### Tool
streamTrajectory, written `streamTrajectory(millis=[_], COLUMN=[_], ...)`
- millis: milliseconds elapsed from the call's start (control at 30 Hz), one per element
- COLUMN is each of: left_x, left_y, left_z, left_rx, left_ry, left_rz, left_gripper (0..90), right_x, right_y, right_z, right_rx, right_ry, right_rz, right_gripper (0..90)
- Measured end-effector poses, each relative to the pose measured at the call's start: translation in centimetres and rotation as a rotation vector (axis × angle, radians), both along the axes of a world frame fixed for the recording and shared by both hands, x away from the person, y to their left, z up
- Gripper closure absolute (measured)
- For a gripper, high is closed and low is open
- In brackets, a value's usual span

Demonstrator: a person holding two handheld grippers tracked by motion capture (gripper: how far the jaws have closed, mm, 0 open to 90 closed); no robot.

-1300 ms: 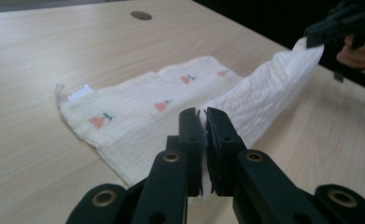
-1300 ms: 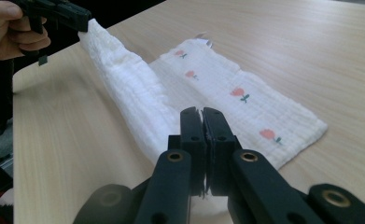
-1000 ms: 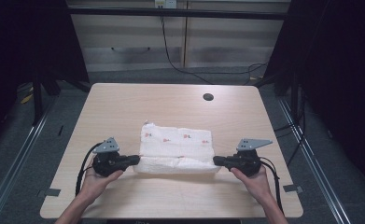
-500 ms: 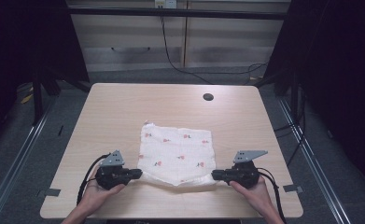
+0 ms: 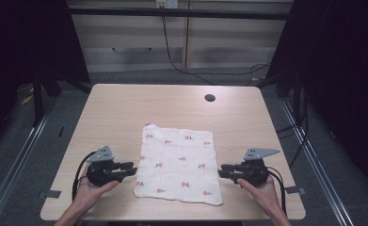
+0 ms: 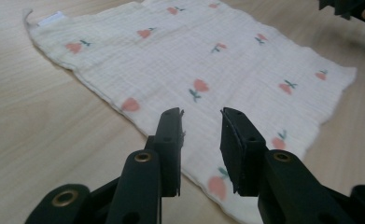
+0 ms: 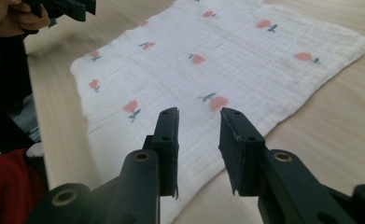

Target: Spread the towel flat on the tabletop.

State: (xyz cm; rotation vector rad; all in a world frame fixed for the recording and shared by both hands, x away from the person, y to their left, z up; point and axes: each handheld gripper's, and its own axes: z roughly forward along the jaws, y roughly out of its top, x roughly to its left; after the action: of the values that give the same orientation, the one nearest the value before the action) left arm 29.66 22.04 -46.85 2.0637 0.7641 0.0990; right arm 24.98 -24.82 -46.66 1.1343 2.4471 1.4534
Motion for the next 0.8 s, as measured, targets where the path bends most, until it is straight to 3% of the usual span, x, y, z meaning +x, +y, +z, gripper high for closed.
streamTrajectory(millis=[167, 333, 400, 467, 533, 667, 733, 800], left_x=[3.3, 5.4, 5.9, 6.4, 6.9, 7.2, 7.2, 7.2], left_y=[-1.3, -2.5, -3.0, -3.3, -3.6, -4.2, -4.5, -4.8], left_z=[-0.4, -1.2, -1.5, -1.7, -1.8, -2.2, -2.7, -3.2], left_rx=[0.011, 0.017, 0.033, 0.017, 0.038, 0.055, 0.059, 0.101], left_ry=[0.015, 0.022, 0.014, 0.031, 0.031, 0.010, 0.024, 0.021], left_rz=[0.030, 0.035, 0.039, 0.043, 0.046, 0.034, 0.031, 0.024], left_gripper=[70.4, 72.8, 73.1, 72.6, 69.9, 69.3, 70.0, 72.6], right_x=[2.9, 6.0, 7.0, 7.9, 8.7, 9.8, 10.1, 10.2], right_y=[0.9, 1.8, 2.3, 2.6, 2.9, 3.2, 3.5, 3.7], right_z=[0.1, -0.4, -0.8, -1.4, -1.9, -2.7, -3.1, -3.5], right_rx=[-0.036, -0.057, -0.083, -0.101, -0.121, -0.144, -0.155, -0.174], right_ry=[-0.016, -0.007, 0.002, 0.022, 0.039, 0.057, 0.065, 0.070], right_rz=[-0.013, -0.021, -0.022, -0.026, -0.032, -0.032, -0.034, -0.040], right_gripper=[66.0, 67.4, 68.0, 67.8, 66.4, 62.4, 62.2, 61.8])
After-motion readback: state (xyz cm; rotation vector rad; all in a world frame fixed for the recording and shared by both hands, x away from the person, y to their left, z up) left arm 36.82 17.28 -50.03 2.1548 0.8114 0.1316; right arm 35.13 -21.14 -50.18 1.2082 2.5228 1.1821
